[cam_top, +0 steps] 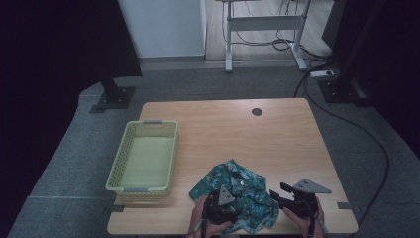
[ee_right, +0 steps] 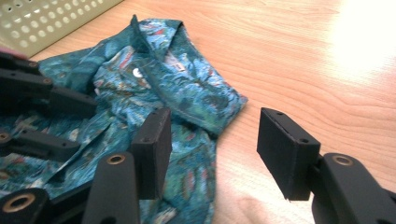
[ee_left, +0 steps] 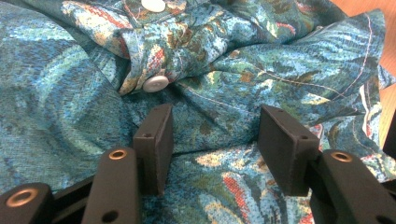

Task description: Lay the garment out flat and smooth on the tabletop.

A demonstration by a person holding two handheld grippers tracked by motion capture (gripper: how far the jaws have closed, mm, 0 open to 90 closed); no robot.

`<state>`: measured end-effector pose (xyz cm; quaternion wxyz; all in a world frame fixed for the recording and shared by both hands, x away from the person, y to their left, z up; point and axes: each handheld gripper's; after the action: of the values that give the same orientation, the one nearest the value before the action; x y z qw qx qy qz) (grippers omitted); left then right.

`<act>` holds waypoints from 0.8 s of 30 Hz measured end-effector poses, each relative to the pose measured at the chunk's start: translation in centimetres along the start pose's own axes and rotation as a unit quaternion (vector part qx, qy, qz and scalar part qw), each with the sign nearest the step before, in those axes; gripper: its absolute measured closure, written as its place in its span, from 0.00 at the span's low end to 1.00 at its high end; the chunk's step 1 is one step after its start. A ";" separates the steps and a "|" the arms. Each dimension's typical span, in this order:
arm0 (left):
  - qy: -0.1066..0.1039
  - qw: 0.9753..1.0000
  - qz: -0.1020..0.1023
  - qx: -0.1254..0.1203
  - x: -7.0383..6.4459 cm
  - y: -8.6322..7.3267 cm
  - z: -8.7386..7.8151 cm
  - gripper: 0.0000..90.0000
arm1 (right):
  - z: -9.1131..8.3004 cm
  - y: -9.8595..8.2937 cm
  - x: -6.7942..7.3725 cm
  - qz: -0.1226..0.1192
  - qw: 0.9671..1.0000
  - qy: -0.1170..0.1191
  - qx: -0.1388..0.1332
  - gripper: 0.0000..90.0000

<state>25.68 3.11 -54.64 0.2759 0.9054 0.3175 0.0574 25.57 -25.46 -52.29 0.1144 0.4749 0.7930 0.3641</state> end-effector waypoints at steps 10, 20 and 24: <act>-0.007 1.000 0.000 -0.002 0.5 -0.3 -0.2 0.51 | 3.4 2.0 -1.7 0.019 0.998 0.007 0.055 0.49; -0.012 1.000 -0.003 -0.006 1.0 -0.8 -0.4 0.51 | 5.8 3.0 -0.6 0.001 0.996 0.003 0.087 0.47; -0.012 1.000 -0.004 -0.006 1.0 -0.8 -0.4 0.51 | 6.6 3.4 0.1 -0.011 0.995 -0.001 0.100 0.46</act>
<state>25.90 4.40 -54.76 0.2856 0.9031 0.3171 0.0479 31.28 -21.33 -54.62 0.0709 0.4757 0.8305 0.2811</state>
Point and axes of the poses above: each handheld gripper's, and its own axes: z roughly forward along the jaws, y roughly out of its top, x roughly to its left, and after that the axes turned 14 degrees about x, right-handed
